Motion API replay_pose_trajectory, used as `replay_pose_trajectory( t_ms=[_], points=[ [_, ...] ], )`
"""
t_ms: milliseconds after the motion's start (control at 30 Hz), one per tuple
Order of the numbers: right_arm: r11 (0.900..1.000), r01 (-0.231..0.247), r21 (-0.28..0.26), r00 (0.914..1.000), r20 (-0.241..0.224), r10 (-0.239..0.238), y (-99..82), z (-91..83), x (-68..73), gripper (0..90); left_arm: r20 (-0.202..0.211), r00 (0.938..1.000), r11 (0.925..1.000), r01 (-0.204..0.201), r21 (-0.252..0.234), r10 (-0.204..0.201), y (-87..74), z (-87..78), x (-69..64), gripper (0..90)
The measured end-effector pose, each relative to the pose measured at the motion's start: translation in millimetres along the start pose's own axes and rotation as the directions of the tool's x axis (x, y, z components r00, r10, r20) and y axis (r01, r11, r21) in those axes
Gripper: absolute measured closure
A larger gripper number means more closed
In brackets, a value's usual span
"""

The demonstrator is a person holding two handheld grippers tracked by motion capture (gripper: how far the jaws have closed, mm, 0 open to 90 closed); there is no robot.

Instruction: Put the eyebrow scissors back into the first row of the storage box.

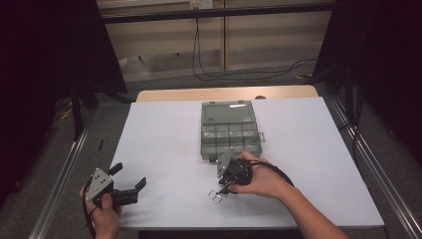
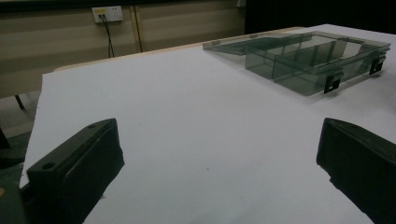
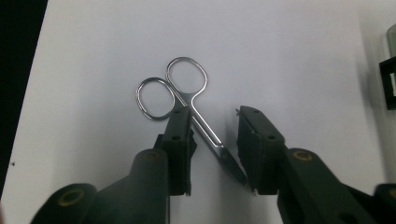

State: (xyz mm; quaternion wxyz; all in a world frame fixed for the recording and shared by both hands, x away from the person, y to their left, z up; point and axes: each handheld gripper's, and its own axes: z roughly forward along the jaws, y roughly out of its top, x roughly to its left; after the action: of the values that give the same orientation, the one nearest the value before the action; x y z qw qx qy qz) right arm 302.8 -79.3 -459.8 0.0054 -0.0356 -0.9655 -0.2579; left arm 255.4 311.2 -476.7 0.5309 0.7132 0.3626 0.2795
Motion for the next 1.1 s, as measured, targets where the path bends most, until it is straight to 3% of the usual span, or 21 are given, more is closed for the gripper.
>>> replay_pose_trajectory(
  t_ms=[67,167,233,367,533,667,700,767,933,1100],
  points=[
    [0.9997,-0.003,0.023,1.0,-0.007,0.003,2.1,-0.5,4.8,79.7,-0.002,1.0,1.0,0.002,0.002,-0.002,-0.1,0.0,0.0,0.0],
    [0.9993,-0.015,0.033,0.9996,-0.022,0.016,2.0,-1.5,6.5,81.7,-0.005,1.0,1.0,0.007,0.0,-0.007,-0.2,0.3,-0.2,0.0],
    [0.9973,-0.06,0.043,0.9956,-0.069,0.063,-0.3,-3.0,4.5,83.7,-0.001,1.0,1.0,0.0,0.006,0.0,-0.1,0.3,-0.1,0.0],
    [0.9978,-0.059,0.03,0.993,-0.101,0.061,-1.8,-3.2,3.2,85.9,-0.001,1.0,1.0,-0.002,0.008,0.002,-0.1,0.5,-0.1,0.0],
    [0.9993,-0.021,0.03,0.9963,-0.083,0.023,-1.3,-4.7,10.6,86.0,-0.012,0.9999,0.9999,0.003,0.015,-0.003,0.1,1.3,-1.3,0.0],
    [0.9994,-0.008,-0.034,0.9953,-0.097,0.005,-4.0,-9.1,10.7,90.0,-0.013,0.9999,0.9998,-0.004,0.018,0.004,0.0,1.4,-1.3,0.0],
    [0.9997,-0.008,-0.022,0.999,-0.045,0.007,-4.9,-12.0,12.2,90.0,-0.013,0.9999,0.9998,-0.005,0.022,0.005,0.1,1.2,-1.2,0.0],
    [0.9998,-0.004,-0.021,0.999,-0.044,0.003,-5.3,-11.3,12.4,90.0,-0.014,0.9999,0.9999,0.0,0.016,0.001,-0.2,1.8,-1.6,0.0],
    [0.9977,-0.063,-0.025,0.9958,-0.068,0.061,-8.6,-5.6,9.2,89.7,-0.009,0.9999,0.9998,-0.009,0.02,0.01,-0.1,2.3,-1.5,0.0],
    [0.9972,-0.06,-0.046,0.9966,-0.059,0.057,-10.5,-6.1,10.0,90.0,-0.012,0.9999,0.9997,-0.01,0.022,0.01,0.0,2.1,-1.4,0.0]
  ],
)
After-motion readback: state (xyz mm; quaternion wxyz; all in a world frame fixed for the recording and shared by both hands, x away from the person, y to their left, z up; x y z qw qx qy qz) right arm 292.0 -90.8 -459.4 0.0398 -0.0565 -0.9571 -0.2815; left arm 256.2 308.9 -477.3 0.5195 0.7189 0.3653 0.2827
